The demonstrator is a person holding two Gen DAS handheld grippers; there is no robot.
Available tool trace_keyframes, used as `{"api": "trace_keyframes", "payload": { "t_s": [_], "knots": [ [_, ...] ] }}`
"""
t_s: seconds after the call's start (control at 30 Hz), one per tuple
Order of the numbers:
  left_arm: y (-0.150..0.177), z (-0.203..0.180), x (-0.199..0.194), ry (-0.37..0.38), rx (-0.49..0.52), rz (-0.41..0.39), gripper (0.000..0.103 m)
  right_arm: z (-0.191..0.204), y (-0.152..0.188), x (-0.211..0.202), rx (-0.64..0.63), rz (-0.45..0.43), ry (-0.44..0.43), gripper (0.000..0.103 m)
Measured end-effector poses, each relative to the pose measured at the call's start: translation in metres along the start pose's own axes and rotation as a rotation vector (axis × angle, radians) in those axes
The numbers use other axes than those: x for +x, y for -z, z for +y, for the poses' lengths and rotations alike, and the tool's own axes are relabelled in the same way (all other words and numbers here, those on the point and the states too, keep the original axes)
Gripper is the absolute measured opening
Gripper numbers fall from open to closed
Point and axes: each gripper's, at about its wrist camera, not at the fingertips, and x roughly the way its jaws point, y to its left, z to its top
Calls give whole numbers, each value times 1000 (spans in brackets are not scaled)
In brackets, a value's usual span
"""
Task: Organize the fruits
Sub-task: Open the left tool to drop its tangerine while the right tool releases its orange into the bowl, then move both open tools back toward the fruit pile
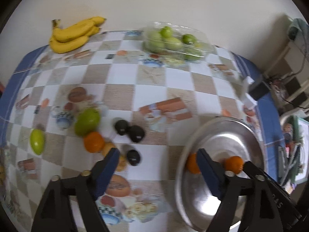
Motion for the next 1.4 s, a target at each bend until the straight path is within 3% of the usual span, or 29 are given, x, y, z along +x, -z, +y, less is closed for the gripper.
{"api": "trace_keyframes", "payload": {
  "t_s": [0.1, 0.17, 0.2, 0.47, 0.53, 0.57, 0.93, 1.4],
  "knots": [
    [2, 10, 2, -61, -20, 1, 103, 3, 2, 5, -17, 13, 16, 61],
    [3, 15, 5, -93, -27, 4, 103, 5, 3, 9, -33, 25, 28, 67],
    [3, 17, 6, -105, -31, 8, 103, 5, 4, 10, -38, 29, 33, 74],
    [8, 33, 17, -158, -55, 39, 103, 11, 9, 20, -73, 50, 49, 76],
    [9, 36, 18, -162, -63, 38, 103, 12, 9, 22, -76, 51, 52, 95],
    [9, 37, 18, -167, -67, 39, 103, 12, 10, 22, -77, 46, 53, 98],
    [5, 60, 12, -189, -72, 31, 103, 15, 12, 28, -87, 54, 77, 98],
    [-6, 121, -9, -241, -118, -34, 103, 57, 20, 24, -164, 37, -9, 98]
  ]
}}
